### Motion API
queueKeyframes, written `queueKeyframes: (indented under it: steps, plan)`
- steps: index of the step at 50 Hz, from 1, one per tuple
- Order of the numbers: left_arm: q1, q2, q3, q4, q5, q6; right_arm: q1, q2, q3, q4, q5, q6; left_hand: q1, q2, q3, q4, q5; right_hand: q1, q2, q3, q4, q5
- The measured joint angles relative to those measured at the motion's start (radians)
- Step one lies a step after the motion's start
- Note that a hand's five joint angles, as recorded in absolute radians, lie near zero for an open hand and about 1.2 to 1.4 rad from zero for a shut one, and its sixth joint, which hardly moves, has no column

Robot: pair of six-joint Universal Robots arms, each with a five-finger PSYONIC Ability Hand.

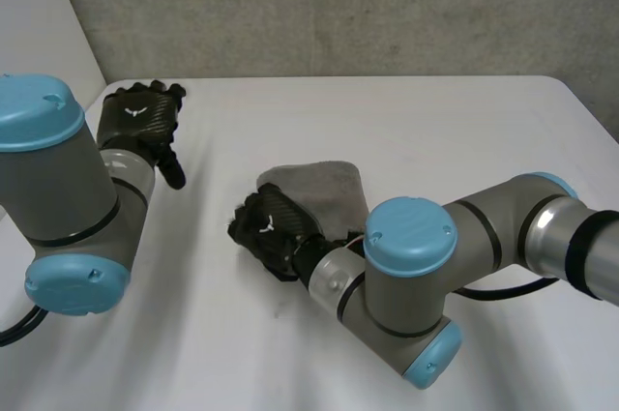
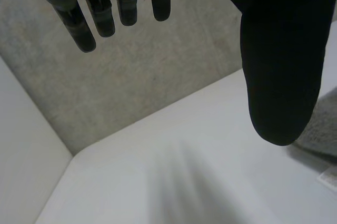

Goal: Fold the towel.

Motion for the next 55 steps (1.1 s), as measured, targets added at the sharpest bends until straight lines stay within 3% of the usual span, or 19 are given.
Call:
queueKeyframes:
  steps: [1, 3, 4, 6, 9, 14, 20, 24, 33, 41, 47, 55]
  plan:
    - [0.0, 0.0, 0.0, 0.0, 0.0, 0.0, 0.0, 0.0, 0.0, 0.0, 0.0, 0.0, 0.0, 0.0, 0.0, 0.0, 0.0, 0.0, 0.0, 0.0, 0.0, 0.0]
    - [-0.013, -0.003, 0.013, 0.009, 0.029, -0.005, -0.016, -0.044, 0.01, -0.001, 0.018, 0.032, 0.0, 0.0, 0.0, 0.0, 0.0, -0.385, -0.469, -0.45, -0.472, -0.47]
    - [-0.021, -0.007, 0.022, 0.012, 0.041, -0.008, -0.026, -0.066, 0.016, 0.0, 0.031, 0.052, 0.0, 0.0, 0.0, 0.001, 0.0, -0.446, -0.548, -0.54, -0.561, -0.564]
    - [-0.036, -0.015, 0.04, 0.015, 0.056, -0.016, -0.041, -0.093, 0.023, 0.0, 0.05, 0.079, 0.001, 0.002, 0.002, 0.002, 0.0, -0.47, -0.582, -0.587, -0.598, -0.605]
    - [-0.079, -0.049, 0.098, 0.02, 0.086, -0.046, -0.104, -0.181, 0.051, 0.012, 0.122, 0.211, 0.029, 0.026, 0.026, 0.026, 0.0, -0.475, -0.591, -0.604, -0.605, -0.619]
    - [-0.132, -0.119, 0.193, 0.009, 0.111, -0.114, -0.197, -0.258, 0.076, 0.072, 0.175, 0.426, 0.056, 0.056, 0.057, 0.057, 0.038, -0.475, -0.591, -0.604, -0.605, -0.619]
    - [-0.185, -0.248, 0.302, -0.071, 0.135, -0.205, -0.306, -0.251, 0.035, 0.227, 0.12, 0.647, 0.061, 0.06, 0.059, 0.06, 0.042, -0.475, -0.591, -0.604, -0.605, -0.621]
    - [-0.203, -0.335, 0.351, -0.144, 0.13, -0.227, -0.334, -0.185, -0.024, 0.303, 0.065, 0.698, 0.058, 0.057, 0.057, 0.056, 0.038, -0.475, -0.591, -0.604, -0.605, -0.621]
    - [-0.199, -0.433, 0.364, -0.237, 0.046, -0.229, -0.333, 0.039, -0.199, 0.439, 0.001, 0.681, 0.043, 0.039, 0.04, 0.038, 0.021, -0.475, -0.591, -0.604, -0.605, -0.623]
    - [-0.195, -0.455, 0.334, -0.239, 0.036, -0.218, -0.32, 0.15, -0.297, 0.484, 0.042, 0.502, 0.036, 0.033, 0.034, 0.032, 0.015, -0.487, -0.591, -0.604, -0.605, -0.633]
    - [-0.216, -0.428, 0.337, -0.243, 0.055, -0.216, -0.304, 0.075, -0.304, 0.478, 0.105, 0.383, 0.035, 0.032, 0.033, 0.031, 0.015, -0.489, -0.591, -0.604, -0.605, -0.634]
    - [-0.214, -0.247, 0.381, -0.255, 0.06, -0.214, -0.303, -0.153, -0.293, 0.408, 0.165, 0.421, 0.036, 0.033, 0.033, 0.032, 0.014, -0.489, -0.591, -0.604, -0.605, -0.634]
